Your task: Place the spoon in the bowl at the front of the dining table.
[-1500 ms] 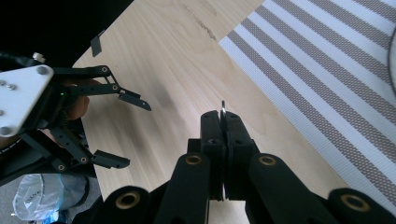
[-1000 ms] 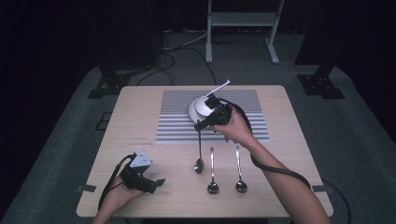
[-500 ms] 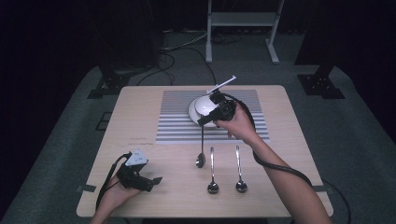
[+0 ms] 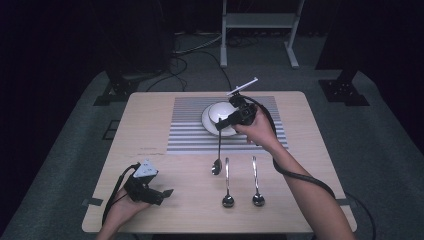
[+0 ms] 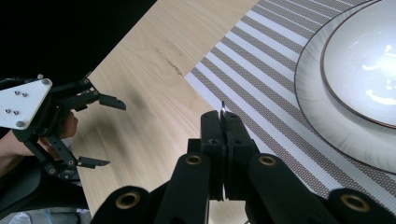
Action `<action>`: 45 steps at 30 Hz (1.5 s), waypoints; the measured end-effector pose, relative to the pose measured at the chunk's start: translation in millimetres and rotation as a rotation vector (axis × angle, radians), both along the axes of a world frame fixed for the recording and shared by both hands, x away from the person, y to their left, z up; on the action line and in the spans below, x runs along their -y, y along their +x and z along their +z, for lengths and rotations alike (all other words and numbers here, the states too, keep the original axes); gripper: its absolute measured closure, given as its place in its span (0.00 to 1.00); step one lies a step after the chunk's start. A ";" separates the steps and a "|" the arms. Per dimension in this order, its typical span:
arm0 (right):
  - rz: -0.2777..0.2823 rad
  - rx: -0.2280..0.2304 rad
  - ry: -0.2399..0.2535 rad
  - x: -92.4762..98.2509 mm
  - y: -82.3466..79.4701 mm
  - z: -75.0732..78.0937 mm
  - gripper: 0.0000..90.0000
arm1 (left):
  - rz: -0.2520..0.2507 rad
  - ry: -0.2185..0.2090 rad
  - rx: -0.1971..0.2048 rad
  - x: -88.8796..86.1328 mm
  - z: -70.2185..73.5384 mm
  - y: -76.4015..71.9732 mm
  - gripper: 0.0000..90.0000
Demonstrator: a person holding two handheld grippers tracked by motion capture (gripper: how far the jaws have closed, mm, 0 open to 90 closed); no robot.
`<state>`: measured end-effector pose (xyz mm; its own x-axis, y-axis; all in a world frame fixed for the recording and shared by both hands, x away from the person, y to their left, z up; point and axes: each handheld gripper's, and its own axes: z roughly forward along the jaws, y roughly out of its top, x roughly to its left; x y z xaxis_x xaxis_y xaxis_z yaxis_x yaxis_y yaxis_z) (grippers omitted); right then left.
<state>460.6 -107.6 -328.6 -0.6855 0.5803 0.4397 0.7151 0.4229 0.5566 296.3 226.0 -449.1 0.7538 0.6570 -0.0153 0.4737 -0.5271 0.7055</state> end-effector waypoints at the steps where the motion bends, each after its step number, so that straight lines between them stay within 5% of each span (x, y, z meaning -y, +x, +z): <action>1: -0.003 -0.001 0.002 0.7 0.6 0.1 0.98 | 0.002 0.000 0.002 0.1 -0.2 0.0 0.09; 45: -0.129 0.014 0.014 24.1 31.2 11.1 0.98 | 0.009 -0.001 0.010 -3.8 0.0 2.0 0.09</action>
